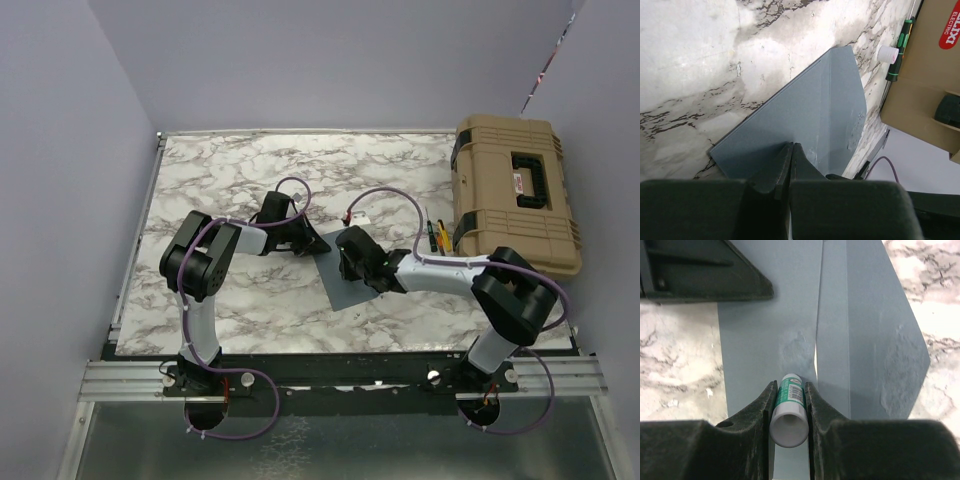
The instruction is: Place the letter into the envelope and seal it
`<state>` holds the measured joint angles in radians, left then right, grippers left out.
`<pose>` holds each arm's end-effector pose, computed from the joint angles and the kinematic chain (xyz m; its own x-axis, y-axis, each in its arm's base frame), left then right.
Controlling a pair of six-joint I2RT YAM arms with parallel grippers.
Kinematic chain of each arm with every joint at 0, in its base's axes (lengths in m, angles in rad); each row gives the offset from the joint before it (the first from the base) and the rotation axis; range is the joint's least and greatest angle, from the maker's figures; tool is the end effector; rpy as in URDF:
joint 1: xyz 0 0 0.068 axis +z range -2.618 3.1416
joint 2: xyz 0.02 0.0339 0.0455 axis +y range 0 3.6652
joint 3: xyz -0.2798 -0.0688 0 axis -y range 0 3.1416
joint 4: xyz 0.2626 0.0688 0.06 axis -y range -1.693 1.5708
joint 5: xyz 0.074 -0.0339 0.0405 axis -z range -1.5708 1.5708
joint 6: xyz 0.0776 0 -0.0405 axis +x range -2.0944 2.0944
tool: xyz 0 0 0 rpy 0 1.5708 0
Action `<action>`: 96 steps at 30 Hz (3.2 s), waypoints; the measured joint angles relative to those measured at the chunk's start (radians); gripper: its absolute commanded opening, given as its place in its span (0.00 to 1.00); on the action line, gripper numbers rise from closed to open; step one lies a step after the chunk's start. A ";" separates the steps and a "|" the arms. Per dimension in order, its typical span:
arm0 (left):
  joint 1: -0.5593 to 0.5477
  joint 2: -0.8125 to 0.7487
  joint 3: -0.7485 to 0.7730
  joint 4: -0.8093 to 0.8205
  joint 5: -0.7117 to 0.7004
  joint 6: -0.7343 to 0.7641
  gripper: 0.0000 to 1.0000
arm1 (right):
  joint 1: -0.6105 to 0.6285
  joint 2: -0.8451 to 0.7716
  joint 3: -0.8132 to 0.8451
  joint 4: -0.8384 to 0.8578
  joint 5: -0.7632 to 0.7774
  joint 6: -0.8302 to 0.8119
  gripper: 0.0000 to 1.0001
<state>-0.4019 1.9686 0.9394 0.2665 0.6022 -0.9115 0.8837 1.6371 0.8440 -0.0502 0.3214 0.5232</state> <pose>0.3647 -0.2028 0.0821 -0.9422 -0.3073 -0.1335 -0.0742 0.5801 -0.8112 0.2497 0.2656 0.1374 -0.7103 -0.1183 -0.6939 -0.2833 0.9505 0.1279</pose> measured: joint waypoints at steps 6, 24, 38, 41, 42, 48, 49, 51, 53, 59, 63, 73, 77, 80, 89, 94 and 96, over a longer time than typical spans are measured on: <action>0.001 0.000 -0.005 0.006 0.001 -0.004 0.00 | -0.006 0.091 0.110 -0.026 0.051 -0.005 0.00; 0.002 0.001 -0.005 0.010 0.003 -0.004 0.00 | -0.031 -0.101 -0.030 -0.064 -0.137 -0.034 0.01; 0.001 -0.015 0.019 -0.063 0.013 0.087 0.00 | -0.291 -0.322 -0.015 -0.109 -0.191 0.185 0.00; 0.001 -0.037 0.019 -0.117 0.008 0.130 0.00 | -0.308 -0.312 -0.013 -0.130 -0.155 0.237 0.00; 0.001 -0.043 0.019 -0.133 0.006 0.142 0.01 | -0.314 -0.302 -0.011 -0.131 -0.148 0.249 0.01; 0.001 -0.105 0.003 -0.245 -0.010 0.224 0.15 | -0.339 -0.227 0.008 -0.126 -0.146 0.316 0.01; 0.001 -0.115 -0.003 -0.258 -0.015 0.230 0.19 | -0.345 -0.220 0.010 -0.121 -0.154 0.329 0.01; 0.001 -0.149 -0.023 -0.286 -0.028 0.245 0.28 | -0.357 -0.208 0.016 -0.112 -0.165 0.371 0.03; 0.001 -0.184 -0.043 -0.311 -0.041 0.257 0.36 | -0.367 -0.203 0.019 -0.099 -0.169 0.417 0.04; 0.001 -0.290 -0.069 -0.350 -0.066 0.262 0.46 | -0.375 -0.182 0.019 -0.048 -0.156 0.616 0.04; 0.001 -0.356 -0.072 -0.352 -0.071 0.260 0.49 | -0.375 -0.122 0.019 -0.003 -0.148 0.744 0.03; 0.001 -0.390 -0.072 -0.366 -0.072 0.257 0.52 | -0.375 -0.026 -0.061 0.113 -0.146 0.949 0.13; 0.001 -0.390 -0.072 -0.367 -0.072 0.258 0.52 | -0.375 -0.011 -0.100 0.131 -0.146 0.999 0.21; 0.001 -0.387 -0.072 -0.367 -0.072 0.258 0.54 | -0.375 -0.005 -0.109 0.127 -0.145 1.018 0.35; 0.001 -0.346 -0.058 -0.370 -0.072 0.262 0.44 | -0.374 -0.045 -0.094 -0.008 -0.119 1.048 0.64; 0.001 -0.324 -0.047 -0.370 -0.072 0.269 0.18 | -0.375 -0.126 -0.101 -0.092 -0.112 0.984 0.46; 0.001 -0.317 -0.047 -0.370 -0.072 0.274 0.09 | -0.375 -0.167 -0.101 -0.101 -0.113 0.916 0.34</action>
<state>-0.4011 1.6520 0.8928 -0.1032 0.5297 -0.6380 0.5083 1.4704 0.7429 -0.1509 0.2089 1.4391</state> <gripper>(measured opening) 0.240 0.484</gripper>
